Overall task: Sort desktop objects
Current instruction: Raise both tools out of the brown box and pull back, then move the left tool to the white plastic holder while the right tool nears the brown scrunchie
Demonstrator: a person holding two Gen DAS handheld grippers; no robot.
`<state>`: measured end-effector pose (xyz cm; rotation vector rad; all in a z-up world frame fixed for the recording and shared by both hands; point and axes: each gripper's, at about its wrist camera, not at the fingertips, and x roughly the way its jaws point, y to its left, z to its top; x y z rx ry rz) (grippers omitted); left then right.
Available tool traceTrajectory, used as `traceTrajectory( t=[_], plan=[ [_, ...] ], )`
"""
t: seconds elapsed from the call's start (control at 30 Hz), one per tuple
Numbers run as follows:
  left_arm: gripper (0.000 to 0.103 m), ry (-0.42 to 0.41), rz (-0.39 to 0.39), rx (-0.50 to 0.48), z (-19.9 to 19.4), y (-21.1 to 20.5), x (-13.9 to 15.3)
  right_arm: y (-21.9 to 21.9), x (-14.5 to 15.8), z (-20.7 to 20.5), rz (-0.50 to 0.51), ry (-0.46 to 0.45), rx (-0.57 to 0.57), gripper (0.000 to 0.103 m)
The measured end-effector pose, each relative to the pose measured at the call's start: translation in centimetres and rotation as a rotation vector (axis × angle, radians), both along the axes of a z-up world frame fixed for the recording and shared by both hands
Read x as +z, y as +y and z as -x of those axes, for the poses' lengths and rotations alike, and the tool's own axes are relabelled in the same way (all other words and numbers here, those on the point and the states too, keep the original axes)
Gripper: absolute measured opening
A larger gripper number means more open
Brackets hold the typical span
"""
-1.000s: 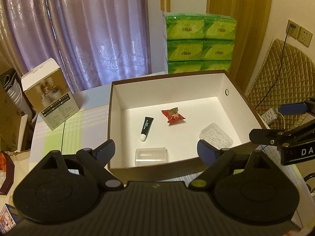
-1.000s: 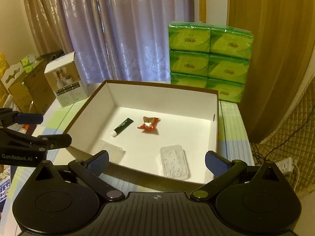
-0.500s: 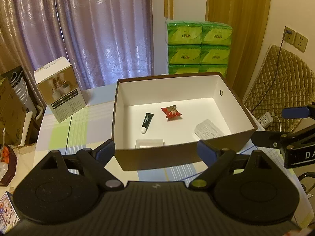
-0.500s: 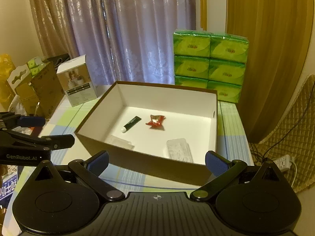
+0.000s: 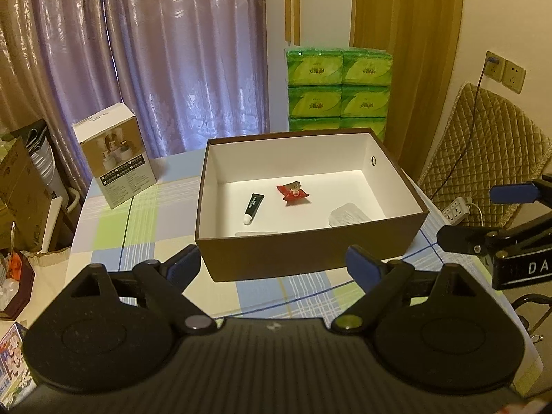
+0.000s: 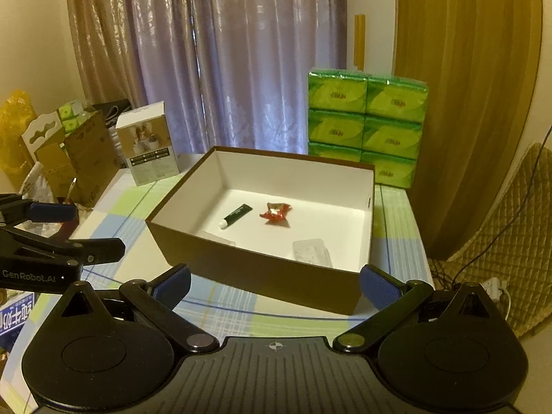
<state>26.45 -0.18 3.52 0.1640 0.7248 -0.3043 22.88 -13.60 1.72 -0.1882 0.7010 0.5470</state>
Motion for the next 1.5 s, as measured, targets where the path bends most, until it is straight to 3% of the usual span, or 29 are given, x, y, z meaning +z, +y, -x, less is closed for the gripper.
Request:
traceTrajectory(
  t=[0.43,0.73,0.9,1.5],
  plan=[
    [0.090,-0.003,0.003,-0.008,3.1,0.2,0.0,-1.3,0.2,2.7,-0.016,-0.029,0.022,0.101],
    [0.090,0.039,-0.002,0.006,5.0,1.2,-1.6,-2.4,-0.9,3.7,-0.027,0.006,0.005,0.101],
    [0.090,0.065,-0.011,0.015,6.1,2.1,-2.9,-3.7,-1.6,4.6,-0.066,-0.027,0.011,0.101],
    [0.089,0.233,-0.031,0.040,8.0,4.9,-9.9,-6.0,-8.7,5.1,0.061,0.118,-0.018,0.101]
  ],
)
